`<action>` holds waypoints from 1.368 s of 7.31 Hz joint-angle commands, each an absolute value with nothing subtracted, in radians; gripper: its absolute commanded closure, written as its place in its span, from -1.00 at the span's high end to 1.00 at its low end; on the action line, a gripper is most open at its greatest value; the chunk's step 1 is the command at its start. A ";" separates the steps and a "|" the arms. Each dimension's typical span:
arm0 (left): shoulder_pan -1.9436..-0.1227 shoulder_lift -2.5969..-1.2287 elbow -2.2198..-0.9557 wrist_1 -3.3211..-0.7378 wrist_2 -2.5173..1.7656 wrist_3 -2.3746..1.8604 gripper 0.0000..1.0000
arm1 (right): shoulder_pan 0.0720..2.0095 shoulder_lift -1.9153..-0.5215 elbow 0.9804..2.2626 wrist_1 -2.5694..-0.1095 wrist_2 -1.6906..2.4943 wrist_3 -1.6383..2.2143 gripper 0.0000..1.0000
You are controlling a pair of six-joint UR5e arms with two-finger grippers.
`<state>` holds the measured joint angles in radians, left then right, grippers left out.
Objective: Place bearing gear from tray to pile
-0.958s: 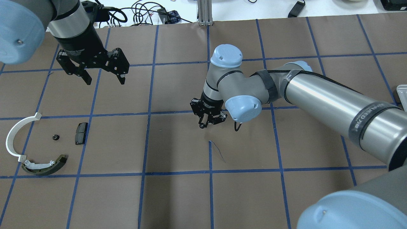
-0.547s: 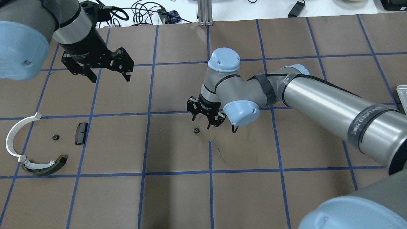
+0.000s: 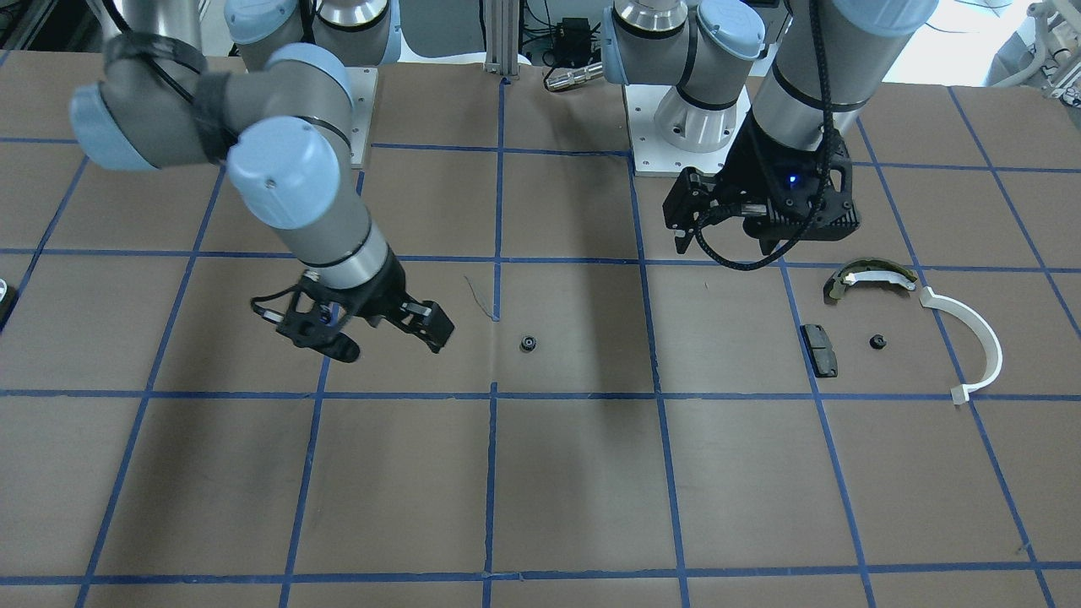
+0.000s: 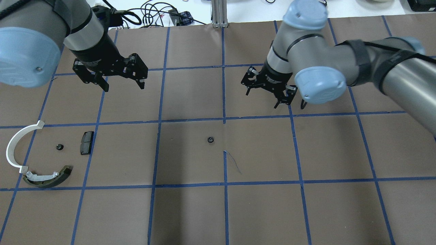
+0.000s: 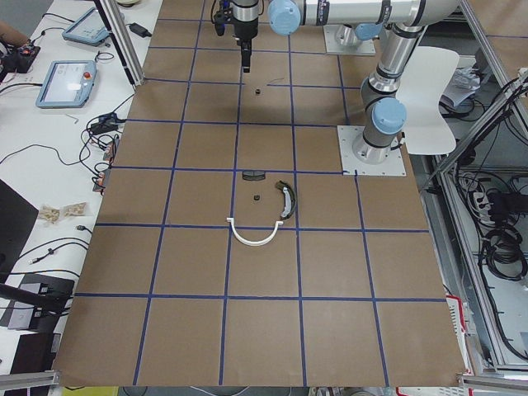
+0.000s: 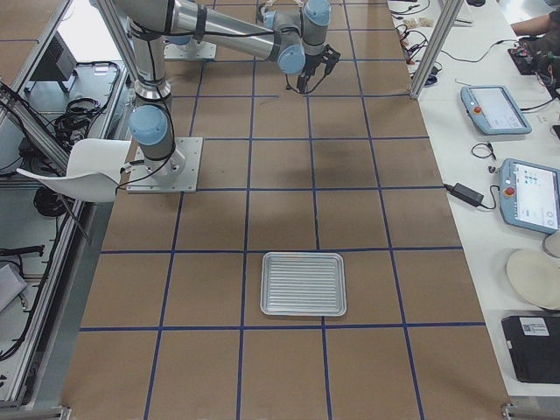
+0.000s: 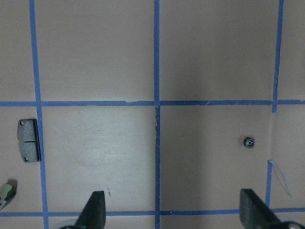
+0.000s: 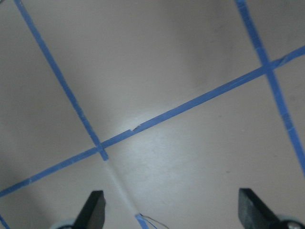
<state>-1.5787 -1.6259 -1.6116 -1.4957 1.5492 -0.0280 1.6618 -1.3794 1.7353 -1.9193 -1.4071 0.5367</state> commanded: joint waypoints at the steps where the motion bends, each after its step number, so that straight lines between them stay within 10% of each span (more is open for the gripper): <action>1: -1.711 -1.708 -1.647 -1.491 1.551 -0.116 1.00 | 1.560 -1.485 1.660 -1.653 -1.507 0.296 1.00; 4: -1.877 -1.857 -1.810 -1.120 1.543 -0.351 1.00 | 1.545 -1.471 1.447 -1.408 -1.562 0.259 1.00; 10: -1.956 -2.017 -1.873 -0.874 1.554 -0.440 1.00 | 1.562 -1.503 1.489 -1.439 -1.558 0.261 1.00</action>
